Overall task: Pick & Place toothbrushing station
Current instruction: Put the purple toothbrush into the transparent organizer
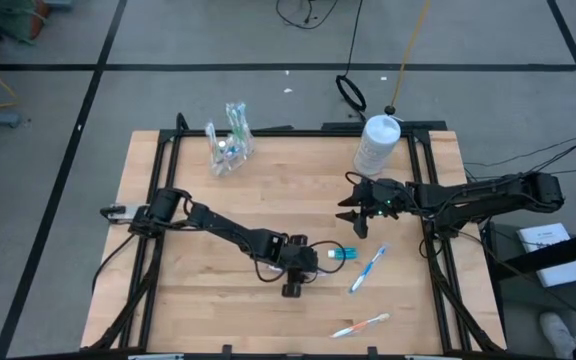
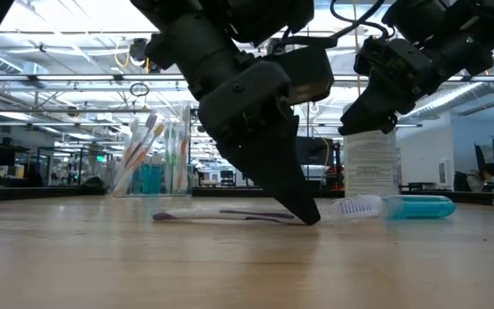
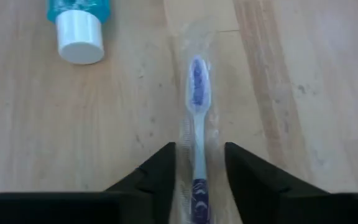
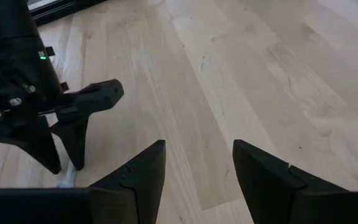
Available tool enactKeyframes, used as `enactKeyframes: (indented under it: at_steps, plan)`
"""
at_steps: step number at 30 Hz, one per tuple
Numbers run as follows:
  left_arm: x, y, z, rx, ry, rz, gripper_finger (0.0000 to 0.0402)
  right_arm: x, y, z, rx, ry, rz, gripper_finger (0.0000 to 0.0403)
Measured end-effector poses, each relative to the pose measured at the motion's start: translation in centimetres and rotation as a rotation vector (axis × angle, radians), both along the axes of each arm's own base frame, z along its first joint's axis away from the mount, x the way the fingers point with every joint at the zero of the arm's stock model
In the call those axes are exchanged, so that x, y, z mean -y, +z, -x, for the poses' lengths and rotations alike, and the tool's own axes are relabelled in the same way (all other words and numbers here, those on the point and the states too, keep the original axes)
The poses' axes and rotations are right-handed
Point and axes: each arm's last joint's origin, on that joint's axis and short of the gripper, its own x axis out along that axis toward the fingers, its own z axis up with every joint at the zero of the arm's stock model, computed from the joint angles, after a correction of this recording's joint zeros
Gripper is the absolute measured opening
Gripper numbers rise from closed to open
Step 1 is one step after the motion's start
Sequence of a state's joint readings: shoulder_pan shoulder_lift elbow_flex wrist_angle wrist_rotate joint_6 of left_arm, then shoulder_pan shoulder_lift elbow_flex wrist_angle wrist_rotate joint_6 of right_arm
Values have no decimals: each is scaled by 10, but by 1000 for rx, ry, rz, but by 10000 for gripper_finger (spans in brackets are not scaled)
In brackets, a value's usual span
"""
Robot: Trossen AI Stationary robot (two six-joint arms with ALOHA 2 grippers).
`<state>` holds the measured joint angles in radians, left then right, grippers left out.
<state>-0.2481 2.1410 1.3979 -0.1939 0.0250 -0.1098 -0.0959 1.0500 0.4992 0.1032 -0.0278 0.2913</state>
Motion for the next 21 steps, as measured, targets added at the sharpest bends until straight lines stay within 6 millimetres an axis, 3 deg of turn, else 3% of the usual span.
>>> enactKeyframes:
  at_steps: [9, 14, 21]
  plan:
    - [-6, 1, 0, 7, -73, -58, 13, 0, 0, 0, 1, 0, 0, 183]
    - [-6, 17, 8, -8, -142, -108, 24, 0, 0, 0, 0, 0, 0, 183]
    - [-4, 73, 36, 4, -132, -308, 8, 0, 0, 0, 0, -3, -5, 183]
